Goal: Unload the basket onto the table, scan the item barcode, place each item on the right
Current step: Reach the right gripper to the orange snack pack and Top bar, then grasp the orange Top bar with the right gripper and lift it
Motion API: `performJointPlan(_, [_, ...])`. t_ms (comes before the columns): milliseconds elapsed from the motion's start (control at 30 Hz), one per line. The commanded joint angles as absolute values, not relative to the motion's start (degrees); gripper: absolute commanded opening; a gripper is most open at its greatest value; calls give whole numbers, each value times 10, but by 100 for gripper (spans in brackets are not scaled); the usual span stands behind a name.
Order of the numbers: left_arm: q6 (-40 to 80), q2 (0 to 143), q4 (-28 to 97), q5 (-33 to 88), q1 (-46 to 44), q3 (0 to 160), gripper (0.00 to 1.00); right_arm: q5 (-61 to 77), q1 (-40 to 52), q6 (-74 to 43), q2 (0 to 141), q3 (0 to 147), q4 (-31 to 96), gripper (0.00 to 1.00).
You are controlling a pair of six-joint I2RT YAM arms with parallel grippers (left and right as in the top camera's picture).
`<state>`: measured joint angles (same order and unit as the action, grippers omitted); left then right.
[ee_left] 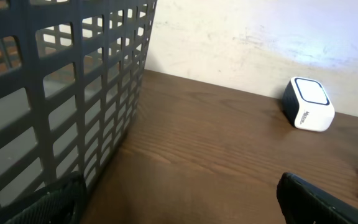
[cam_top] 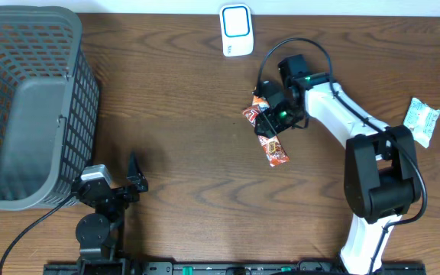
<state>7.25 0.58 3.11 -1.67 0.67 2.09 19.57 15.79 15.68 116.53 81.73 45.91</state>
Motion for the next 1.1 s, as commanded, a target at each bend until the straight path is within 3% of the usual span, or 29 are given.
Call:
performJointPlan(0, [65, 2, 40, -20, 6, 2, 98, 214, 146, 170, 1182, 815, 459, 62])
performJointPlan(167, [65, 2, 40, -20, 6, 2, 98, 256, 150, 179, 1211, 812, 462, 63])
performJointPlan(267, [65, 2, 40, -20, 6, 2, 98, 258, 157, 181, 1231, 812, 461, 54])
performJointPlan(300, [65, 2, 40, -20, 6, 2, 98, 258, 159, 181, 1239, 812, 460, 46])
performJointPlan(400, [65, 2, 40, -20, 6, 2, 98, 258, 158, 180, 1250, 812, 461, 2])
performJointPlan(767, [65, 2, 40, -20, 6, 2, 98, 250, 133, 166, 1165, 872, 585, 1])
performJointPlan(1067, [65, 2, 40, -20, 6, 2, 98, -322, 228, -111, 1087, 872, 550, 1])
